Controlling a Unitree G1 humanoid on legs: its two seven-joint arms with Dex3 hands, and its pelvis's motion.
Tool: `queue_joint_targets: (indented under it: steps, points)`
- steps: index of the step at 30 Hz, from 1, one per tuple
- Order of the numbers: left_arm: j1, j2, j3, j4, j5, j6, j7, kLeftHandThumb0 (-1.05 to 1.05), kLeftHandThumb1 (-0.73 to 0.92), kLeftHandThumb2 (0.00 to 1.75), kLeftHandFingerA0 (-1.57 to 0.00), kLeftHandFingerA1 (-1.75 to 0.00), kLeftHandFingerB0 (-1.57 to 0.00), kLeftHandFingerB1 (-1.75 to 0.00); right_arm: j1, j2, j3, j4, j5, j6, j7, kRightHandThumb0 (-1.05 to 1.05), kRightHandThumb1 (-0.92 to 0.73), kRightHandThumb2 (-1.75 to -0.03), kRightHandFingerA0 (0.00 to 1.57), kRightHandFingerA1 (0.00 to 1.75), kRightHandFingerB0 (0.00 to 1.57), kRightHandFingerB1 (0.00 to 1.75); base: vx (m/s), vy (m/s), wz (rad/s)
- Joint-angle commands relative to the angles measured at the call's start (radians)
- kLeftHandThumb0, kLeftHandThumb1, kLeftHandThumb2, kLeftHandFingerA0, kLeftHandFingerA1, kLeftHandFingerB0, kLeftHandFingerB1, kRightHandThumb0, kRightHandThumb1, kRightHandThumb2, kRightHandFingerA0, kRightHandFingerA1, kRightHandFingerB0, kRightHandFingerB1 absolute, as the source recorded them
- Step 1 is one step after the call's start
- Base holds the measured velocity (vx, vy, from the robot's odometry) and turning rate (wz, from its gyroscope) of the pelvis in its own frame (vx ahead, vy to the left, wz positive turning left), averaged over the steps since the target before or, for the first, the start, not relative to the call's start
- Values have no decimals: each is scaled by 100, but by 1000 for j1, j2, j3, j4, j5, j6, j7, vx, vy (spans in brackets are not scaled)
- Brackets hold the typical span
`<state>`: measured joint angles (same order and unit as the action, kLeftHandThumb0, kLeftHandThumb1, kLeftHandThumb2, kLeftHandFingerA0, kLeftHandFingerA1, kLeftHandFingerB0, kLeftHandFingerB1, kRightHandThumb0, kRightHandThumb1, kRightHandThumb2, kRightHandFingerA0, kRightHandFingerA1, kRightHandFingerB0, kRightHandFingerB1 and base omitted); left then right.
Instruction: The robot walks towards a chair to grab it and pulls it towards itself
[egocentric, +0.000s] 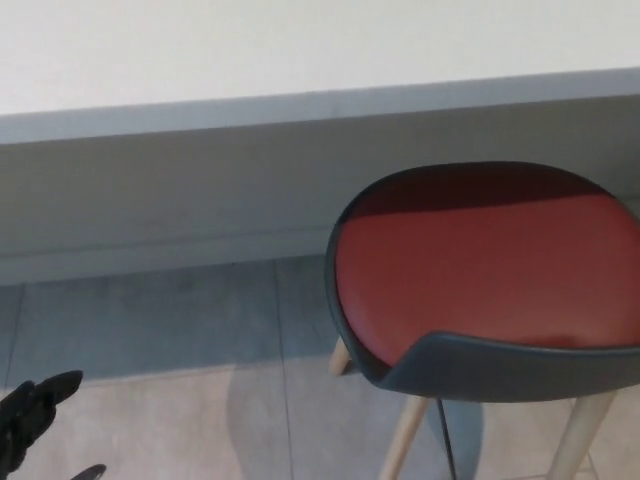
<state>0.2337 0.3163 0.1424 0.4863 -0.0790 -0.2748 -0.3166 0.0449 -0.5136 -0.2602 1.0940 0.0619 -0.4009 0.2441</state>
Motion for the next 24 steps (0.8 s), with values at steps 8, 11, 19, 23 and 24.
queue_joint_targets:
  steps: [8, 11, 19, 23, 24]
  points:
    - [19, 21, 32, 49, 6, -13, 14, -74, 40, 81, -20, -53, -16, -45, -8, -21, -3, 30, -2, -4, -2, -79, -50, -85, 14, 46, 0, 21, 0, 0, 0]
    - [22, 17, 39, 40, -5, -3, 7, -74, 40, 81, -20, -53, -16, -44, -12, -26, 4, 39, -15, -10, -19, -77, -49, -87, 19, 48, 0, 21, 0, 0, 0]
    - [16, 26, 30, 50, 21, -23, 12, -75, 51, 56, -20, -44, -19, -34, -27, -19, -9, 5, 6, -5, 1, -76, -47, -84, 16, 47, 0, 22, 0, 0, 0]
    - [12, 30, 26, 53, 25, -25, 10, -75, 51, 56, -20, -44, -19, -34, -29, -16, -10, -4, 5, -2, 0, -76, -47, -84, 16, 47, 0, 22, 0, 0, 0]
    - [12, 30, 26, 53, 25, -25, 10, -75, 51, 56, -20, -44, -19, -34, -29, -16, -10, -4, 5, -2, 0, -76, -47, -84, 16, 47, 0, 22, 0, 0, 0]
